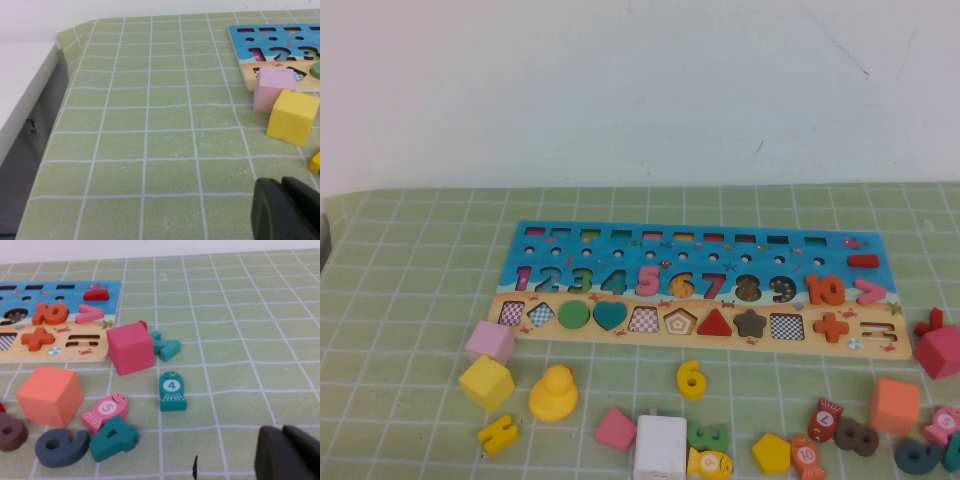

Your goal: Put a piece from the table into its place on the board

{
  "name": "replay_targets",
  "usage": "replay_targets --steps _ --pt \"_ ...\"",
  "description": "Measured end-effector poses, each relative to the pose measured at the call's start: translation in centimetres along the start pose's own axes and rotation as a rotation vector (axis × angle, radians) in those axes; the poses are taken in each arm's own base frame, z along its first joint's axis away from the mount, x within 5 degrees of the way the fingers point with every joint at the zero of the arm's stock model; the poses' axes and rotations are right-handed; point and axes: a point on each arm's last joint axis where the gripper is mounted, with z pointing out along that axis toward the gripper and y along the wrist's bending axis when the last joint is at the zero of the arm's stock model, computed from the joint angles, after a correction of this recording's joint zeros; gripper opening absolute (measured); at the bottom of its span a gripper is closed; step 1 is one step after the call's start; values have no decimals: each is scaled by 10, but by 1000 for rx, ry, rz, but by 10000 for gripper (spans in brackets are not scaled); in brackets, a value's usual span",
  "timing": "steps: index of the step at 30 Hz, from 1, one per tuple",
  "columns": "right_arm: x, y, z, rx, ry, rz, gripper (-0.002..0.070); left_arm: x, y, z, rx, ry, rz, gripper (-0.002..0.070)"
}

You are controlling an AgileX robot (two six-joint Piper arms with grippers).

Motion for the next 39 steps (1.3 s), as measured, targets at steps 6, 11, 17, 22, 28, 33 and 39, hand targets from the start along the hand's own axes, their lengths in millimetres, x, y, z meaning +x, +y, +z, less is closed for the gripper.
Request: replay_targets --steps 6,11,17,22,28,33,39 --pt "0 0 0 0 0 0 -3 0 0 0 0 0 0 -2" --pt "-2 0 0 4 -28 -9 -3 0 0 0 0 0 0 -2" --pt "-23 0 -2 7 -282 -19 -3 0 0 0 0 0 0 -2" --pt "-44 0 -11 2 -526 -3 -3 0 0 0 0 0 -2 -2" --pt "-60 -2 -23 -6 -745 65 -3 0 0 0 0 0 -2 -2" --pt "-68 -3 -27 0 -701 76 -3 0 0 0 0 0 -2 -2" --pt "-105 -1 -48 6 -544 -38 -3 0 0 0 0 0 -2 -2"
